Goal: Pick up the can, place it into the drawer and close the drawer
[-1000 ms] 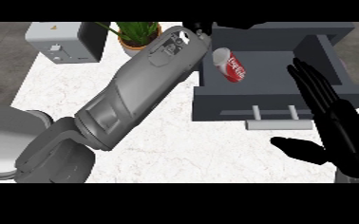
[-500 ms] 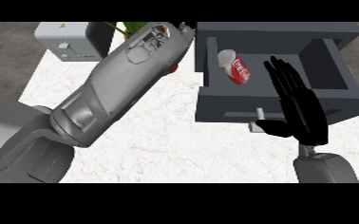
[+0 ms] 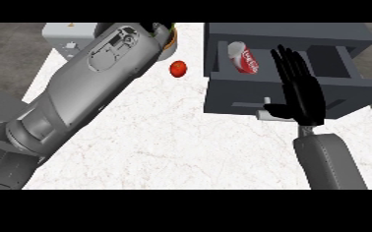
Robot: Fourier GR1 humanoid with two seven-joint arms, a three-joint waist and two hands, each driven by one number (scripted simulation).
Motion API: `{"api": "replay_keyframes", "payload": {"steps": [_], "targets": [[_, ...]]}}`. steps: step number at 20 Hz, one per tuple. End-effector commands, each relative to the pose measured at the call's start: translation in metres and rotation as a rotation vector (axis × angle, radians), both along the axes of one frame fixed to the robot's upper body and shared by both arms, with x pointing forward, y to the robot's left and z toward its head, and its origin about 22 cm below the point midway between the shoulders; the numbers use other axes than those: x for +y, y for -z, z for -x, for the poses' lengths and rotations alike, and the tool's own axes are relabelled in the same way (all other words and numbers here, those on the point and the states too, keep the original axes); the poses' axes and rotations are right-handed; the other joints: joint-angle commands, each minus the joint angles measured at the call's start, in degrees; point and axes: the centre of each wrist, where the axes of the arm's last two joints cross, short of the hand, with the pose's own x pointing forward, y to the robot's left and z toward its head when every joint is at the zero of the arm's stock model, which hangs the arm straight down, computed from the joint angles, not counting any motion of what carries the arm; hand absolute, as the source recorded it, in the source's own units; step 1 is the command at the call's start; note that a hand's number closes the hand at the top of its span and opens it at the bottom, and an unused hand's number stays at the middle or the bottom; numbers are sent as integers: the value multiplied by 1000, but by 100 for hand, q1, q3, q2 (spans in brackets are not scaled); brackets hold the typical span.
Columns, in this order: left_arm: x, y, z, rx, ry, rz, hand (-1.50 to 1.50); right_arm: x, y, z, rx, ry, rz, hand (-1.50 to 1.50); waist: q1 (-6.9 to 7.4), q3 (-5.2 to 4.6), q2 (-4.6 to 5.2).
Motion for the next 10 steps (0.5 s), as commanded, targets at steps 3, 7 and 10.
{"api": "replay_keyframes", "payload": {"steps": [3,7,10], "targets": [[31,7,6,30,11,-9,-150,21,40,-14,66,25,24,-150,94,121,126],[25,-1,18,29,22,11,-150,14,19,-50,25,69,21,-150,158,125,135],[42,-7,17,28,3,4,-150,11,25,-59,-14,87,20,-150,133,129,155]]}}
